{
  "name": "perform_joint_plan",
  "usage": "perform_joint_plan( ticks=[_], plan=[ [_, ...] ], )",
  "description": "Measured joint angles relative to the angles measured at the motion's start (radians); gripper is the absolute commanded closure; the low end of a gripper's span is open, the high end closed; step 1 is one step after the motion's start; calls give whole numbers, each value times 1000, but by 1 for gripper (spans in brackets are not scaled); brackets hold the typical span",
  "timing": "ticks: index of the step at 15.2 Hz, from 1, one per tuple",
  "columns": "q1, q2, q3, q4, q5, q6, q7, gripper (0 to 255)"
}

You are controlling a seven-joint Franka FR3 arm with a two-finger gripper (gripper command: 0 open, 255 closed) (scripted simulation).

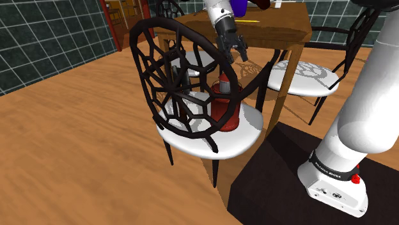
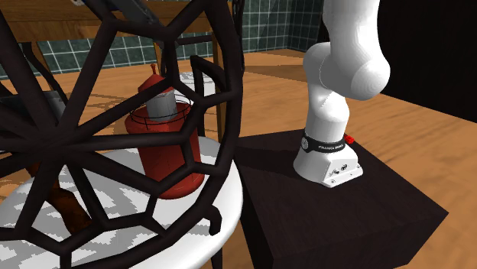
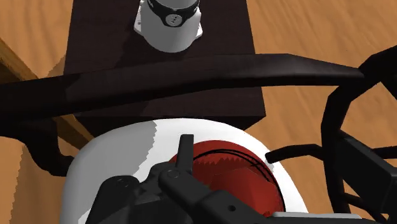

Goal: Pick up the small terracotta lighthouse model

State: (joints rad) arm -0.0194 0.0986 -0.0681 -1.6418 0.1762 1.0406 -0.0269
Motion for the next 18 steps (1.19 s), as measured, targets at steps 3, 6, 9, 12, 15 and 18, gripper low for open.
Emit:
perform_joint_plan(
  ticks=[3,6,9,12,15,18],
  plan=[
    [-13,186,-3,182,44,-112,3,0],
    [-15,211,-3,173,47,-98,-4,0],
    [-14,217,-3,142,43,-64,-13,0],
    [-13,217,-3,123,41,-45,-17,255],
    [-13,216,-3,122,41,-44,-17,255],
    [-13,215,-3,122,41,-43,-17,255]
  ],
)
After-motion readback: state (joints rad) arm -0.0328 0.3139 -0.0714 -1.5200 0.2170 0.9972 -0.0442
